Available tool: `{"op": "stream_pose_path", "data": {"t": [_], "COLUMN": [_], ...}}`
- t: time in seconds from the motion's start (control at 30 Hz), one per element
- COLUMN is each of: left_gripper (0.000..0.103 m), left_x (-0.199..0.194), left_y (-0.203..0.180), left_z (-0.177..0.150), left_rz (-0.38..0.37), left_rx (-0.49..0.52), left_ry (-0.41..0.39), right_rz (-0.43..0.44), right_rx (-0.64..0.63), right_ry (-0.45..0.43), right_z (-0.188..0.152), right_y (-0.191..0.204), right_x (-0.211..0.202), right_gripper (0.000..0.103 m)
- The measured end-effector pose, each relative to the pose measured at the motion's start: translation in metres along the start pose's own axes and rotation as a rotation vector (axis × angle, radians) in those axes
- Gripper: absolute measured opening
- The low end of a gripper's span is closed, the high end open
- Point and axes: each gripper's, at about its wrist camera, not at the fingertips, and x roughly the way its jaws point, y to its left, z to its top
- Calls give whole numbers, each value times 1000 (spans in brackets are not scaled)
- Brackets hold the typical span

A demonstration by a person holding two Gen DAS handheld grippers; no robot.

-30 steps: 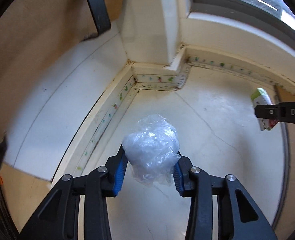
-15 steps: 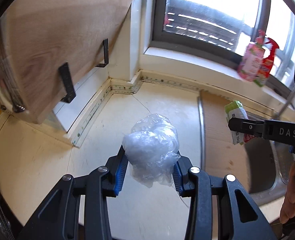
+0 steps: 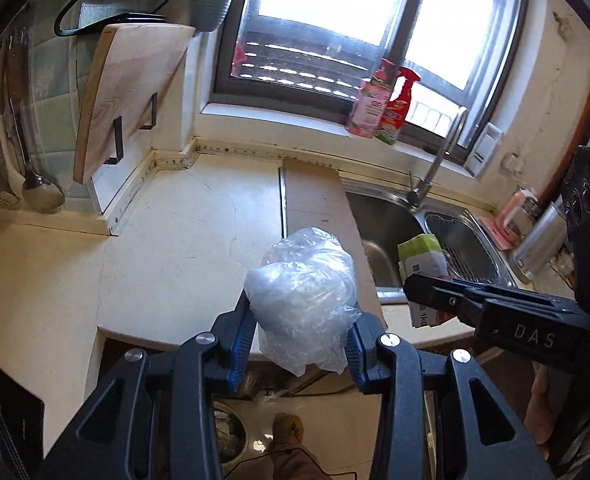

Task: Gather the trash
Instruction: 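Carry the plastic bag and packet down toward the floor bin with both tools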

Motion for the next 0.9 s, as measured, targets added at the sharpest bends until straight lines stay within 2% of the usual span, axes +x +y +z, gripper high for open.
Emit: {"op": "stream_pose_path", "data": {"t": [0.17, 0.33, 0.43, 0.57, 0.73, 0.9], "left_gripper": [38, 39, 39, 39, 39, 39], "left_x": [-20, -7, 7, 19, 31, 49], "left_y": [-11, 0, 17, 39, 64, 86], "left_z": [-48, -101, -131, -163, -190, -210], "left_rz": [-28, -1, 36, 118, 214, 265], "left_rx": [30, 22, -17, -37, -68, -115], "left_ry": [56, 168, 243, 302, 361, 405], "right_rz": [-3, -1, 8, 8, 47, 59], "right_rx": [10, 21, 24, -8, -16, -58], "right_ry": [75, 196, 269, 328, 448, 539], "right_z": [-49, -98, -122, -143, -161, -175], "right_y": [2, 1, 1, 6, 12, 20], "right_x": [-7, 18, 40, 68, 115, 155], "right_gripper": [17, 17, 17, 17, 17, 17]}}
